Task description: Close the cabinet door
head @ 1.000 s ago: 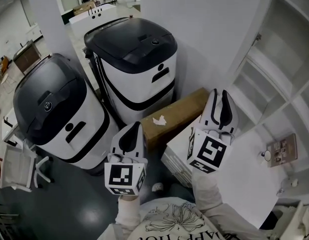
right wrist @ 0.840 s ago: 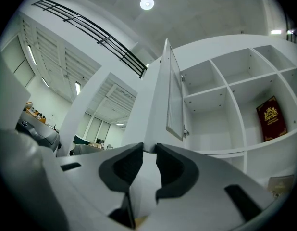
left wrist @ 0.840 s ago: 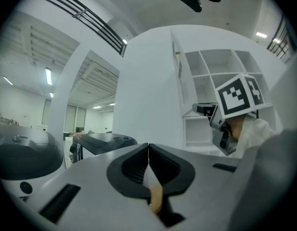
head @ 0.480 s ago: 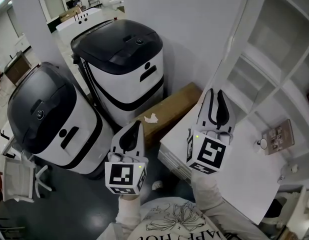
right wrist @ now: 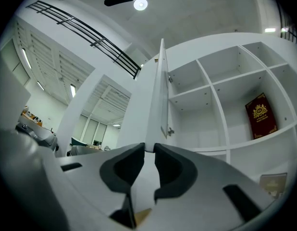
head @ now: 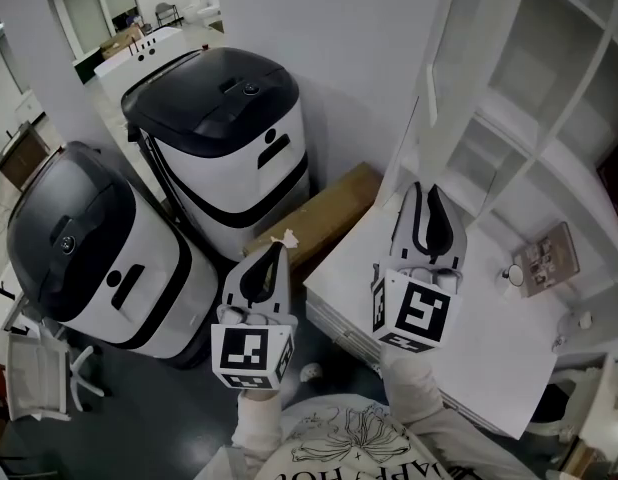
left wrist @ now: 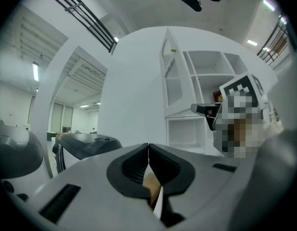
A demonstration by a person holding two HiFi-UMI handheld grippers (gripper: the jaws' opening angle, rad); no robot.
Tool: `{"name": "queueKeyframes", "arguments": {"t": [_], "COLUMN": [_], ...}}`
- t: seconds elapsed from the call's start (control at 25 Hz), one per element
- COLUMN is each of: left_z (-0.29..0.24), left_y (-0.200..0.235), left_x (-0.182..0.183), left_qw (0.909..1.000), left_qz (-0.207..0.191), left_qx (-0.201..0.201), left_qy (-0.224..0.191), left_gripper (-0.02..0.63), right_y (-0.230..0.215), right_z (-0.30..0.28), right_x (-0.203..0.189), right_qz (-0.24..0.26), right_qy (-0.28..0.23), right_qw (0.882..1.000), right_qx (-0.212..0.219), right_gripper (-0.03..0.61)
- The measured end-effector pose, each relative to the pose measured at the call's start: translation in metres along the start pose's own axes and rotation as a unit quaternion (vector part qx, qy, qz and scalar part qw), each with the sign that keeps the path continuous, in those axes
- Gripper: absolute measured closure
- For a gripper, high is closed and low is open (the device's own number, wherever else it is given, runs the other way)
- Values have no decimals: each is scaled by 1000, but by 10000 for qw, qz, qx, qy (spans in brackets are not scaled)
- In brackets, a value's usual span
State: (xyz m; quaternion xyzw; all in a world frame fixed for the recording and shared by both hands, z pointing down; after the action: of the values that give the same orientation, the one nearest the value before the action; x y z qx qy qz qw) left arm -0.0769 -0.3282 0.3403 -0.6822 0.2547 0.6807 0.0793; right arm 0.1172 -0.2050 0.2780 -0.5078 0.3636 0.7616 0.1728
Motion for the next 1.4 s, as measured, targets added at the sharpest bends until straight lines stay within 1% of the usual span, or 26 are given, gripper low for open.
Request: {"name": "queueKeyframes", "arguments": {"t": [0.28, 0.72, 0.96, 1.4], "left_z": [-12, -41, -52, -73], "left_y": [-23, -71, -93, -125], "left_x": [-2, -6, -12, -16], "left_qw": [9999, 9985, 9972, 9959], "left_qz": [-28, -66, -59, -102], "left_qx": [-145, -545, -736, -873], "left_qy": [12, 89, 152, 202], "left_gripper": [609, 609, 609, 609], "right_y": [-25, -74, -96, -135], "right_z": [7, 9, 8, 1], "right_x": [-11, -30, -40, -59], "right_qz": [-111, -396, -419, -487], "right_qy": [15, 188, 119, 102], "right_qw": [9999, 9990, 9990, 9986], "right_qx": [-110, -129, 54, 183], "right_gripper": [514, 515, 514, 511]}}
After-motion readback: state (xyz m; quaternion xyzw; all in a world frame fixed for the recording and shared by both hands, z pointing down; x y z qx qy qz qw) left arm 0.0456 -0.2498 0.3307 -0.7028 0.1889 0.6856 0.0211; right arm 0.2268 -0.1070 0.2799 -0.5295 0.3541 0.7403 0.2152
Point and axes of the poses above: the fingertips, and each gripper's own axes: z backward along the fingers, y to its left, x out of its top, the point moved 10 cm from there along z, backward along the fingers, and after that the axes turned 14 degrees about z, right-handed, at the moved point
